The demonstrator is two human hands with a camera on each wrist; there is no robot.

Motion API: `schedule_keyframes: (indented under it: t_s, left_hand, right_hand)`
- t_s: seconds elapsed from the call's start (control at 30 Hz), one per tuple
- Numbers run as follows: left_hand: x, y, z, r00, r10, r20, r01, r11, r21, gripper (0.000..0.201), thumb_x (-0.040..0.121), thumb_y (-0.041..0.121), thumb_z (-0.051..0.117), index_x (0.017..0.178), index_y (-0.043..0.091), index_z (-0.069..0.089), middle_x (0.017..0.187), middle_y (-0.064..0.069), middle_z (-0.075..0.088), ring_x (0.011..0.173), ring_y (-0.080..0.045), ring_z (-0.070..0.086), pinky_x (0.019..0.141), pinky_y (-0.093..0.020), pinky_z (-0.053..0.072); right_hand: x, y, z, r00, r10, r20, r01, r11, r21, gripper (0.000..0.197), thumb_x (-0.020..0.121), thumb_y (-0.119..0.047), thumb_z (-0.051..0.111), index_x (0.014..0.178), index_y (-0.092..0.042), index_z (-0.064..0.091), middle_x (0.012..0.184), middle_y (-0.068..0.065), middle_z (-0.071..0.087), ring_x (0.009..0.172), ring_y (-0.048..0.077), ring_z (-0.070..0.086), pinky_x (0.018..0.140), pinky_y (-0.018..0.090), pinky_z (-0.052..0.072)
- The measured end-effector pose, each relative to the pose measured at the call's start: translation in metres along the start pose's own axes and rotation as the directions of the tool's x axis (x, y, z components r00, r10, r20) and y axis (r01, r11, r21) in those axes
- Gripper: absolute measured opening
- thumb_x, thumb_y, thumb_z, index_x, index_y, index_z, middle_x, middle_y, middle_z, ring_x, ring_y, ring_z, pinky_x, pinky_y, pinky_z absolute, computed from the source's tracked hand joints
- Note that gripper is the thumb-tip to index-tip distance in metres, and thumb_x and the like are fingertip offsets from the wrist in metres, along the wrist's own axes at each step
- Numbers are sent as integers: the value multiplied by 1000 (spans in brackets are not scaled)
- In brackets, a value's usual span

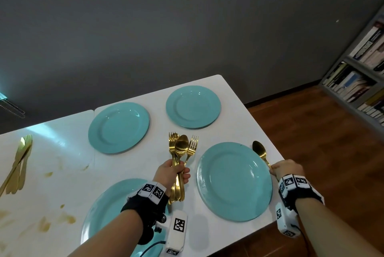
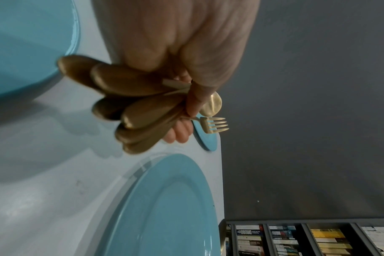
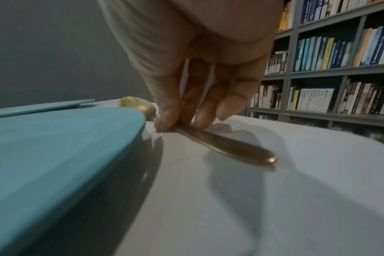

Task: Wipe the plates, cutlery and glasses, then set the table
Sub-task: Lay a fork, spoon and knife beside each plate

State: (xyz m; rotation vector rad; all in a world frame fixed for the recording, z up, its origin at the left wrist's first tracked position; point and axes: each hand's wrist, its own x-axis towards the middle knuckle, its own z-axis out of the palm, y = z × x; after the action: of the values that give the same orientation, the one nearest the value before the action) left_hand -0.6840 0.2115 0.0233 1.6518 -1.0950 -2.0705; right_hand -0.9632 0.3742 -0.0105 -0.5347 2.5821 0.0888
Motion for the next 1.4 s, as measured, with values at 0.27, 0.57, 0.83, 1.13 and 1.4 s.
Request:
schedule_keyframes:
  t_s: [0.27, 0.57, 0.83, 1.13, 1.4]
  left_hand:
    - [-5, -11, -2, 1000, 5, -18, -6, 998, -55, 7, 96, 5, 47, 92, 6, 52, 74, -15, 63, 61, -24, 58, 58, -29, 52]
    - [-23, -22, -6, 996, 14, 83, -12, 1000, -27, 6, 95, 2, 45, 95, 4, 51, 71, -16, 63, 52, -22, 59, 55, -31, 51]
    - [-41, -38, -43, 992, 2, 125, -12, 997, 83, 7, 89, -2, 52, 93, 4, 53, 76, -19, 62, 69, -30, 60, 69, -43, 51]
    - [-43, -36, -117, 998, -7, 63, 9, 999, -34, 10, 97, 3, 45, 89, 6, 51, 69, -11, 54, 50, -18, 50, 42, -23, 48]
    - [-45, -36, -155, 997, 12, 82, -11, 1000, -12, 12, 98, 3, 43, 90, 8, 51, 73, -12, 59, 47, -14, 55, 43, -21, 48]
  right_hand:
    - [-34, -29, -15, 989, 4, -151, 35, 966, 256, 27, 86, -16, 57, 109, -24, 69, 116, 11, 65, 102, 33, 60, 87, 33, 50]
    - [-151, -132, 30, 893, -420, 161, 224, 725, 652, 29, 88, -38, 60, 107, -18, 70, 91, -3, 68, 74, 9, 56, 75, 23, 50]
    - [-179, -152, 56, 932, -315, 179, 71, 643, 763, 12, 88, -24, 60, 76, -21, 63, 79, -1, 63, 67, 10, 54, 56, 21, 42]
    - [-176, -147, 91, 983, -138, 121, 94, 945, 314, 28, 89, -25, 53, 102, -7, 70, 109, 10, 69, 103, 27, 63, 85, 26, 48]
    - [-185, -170, 102, 993, -99, 66, 92, 992, 89, 27, 92, -14, 45, 108, -6, 65, 114, 10, 66, 107, 25, 62, 83, 26, 48]
